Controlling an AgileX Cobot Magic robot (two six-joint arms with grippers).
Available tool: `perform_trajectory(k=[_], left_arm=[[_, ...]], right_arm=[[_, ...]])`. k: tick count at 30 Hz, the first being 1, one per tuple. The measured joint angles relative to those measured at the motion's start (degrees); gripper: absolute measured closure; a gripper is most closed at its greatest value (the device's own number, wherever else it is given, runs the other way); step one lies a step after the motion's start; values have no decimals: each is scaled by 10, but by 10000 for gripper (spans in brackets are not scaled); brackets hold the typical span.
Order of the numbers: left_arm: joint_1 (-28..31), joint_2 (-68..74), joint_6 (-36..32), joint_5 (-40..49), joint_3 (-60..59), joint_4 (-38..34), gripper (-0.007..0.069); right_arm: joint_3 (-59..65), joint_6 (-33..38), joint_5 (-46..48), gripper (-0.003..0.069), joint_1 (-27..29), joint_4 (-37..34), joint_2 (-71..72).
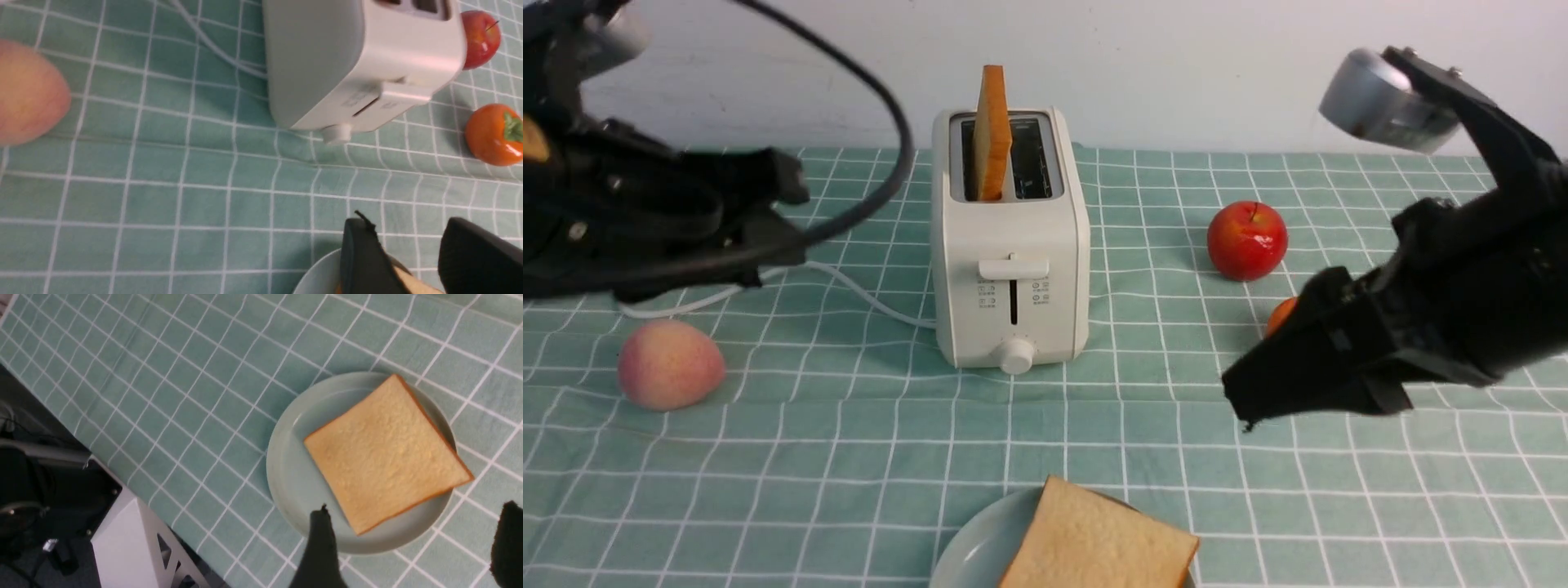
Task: Take toasted bread from bread machine on blue coffee table place on plate.
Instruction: 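Reach for a toast slice standing in the toaster with the left gripper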
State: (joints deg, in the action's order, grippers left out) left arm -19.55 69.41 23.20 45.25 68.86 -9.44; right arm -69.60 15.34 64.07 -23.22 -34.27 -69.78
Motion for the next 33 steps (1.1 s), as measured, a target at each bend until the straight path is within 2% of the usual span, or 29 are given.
perform_trajectory(k=[4,6,7,9,10,11,15,23,33], left_arm=[[-78,77,-1,15,95,35,279],[-112,132,41,20,148,94,242],[-112,132,46,21,154,106,235],[-128,233,145,42,258,233,192],[-128,238,150,42,264,233,190],[-128,288,184,48,313,289,183],[-128,375,215,41,399,355,177],[-126,495,221,-23,467,430,178],[-106,533,259,-39,467,440,193]], right_arm=[[35,0,4,175,0,8,35],[57,0,4,177,0,21,55],[58,0,4,178,0,21,57],[88,0,-1,179,0,38,85],[89,0,-1,179,0,38,85],[95,0,-1,179,0,41,94],[97,0,-6,179,0,45,105],[98,0,-23,179,0,50,108],[98,0,-25,179,0,50,108]])
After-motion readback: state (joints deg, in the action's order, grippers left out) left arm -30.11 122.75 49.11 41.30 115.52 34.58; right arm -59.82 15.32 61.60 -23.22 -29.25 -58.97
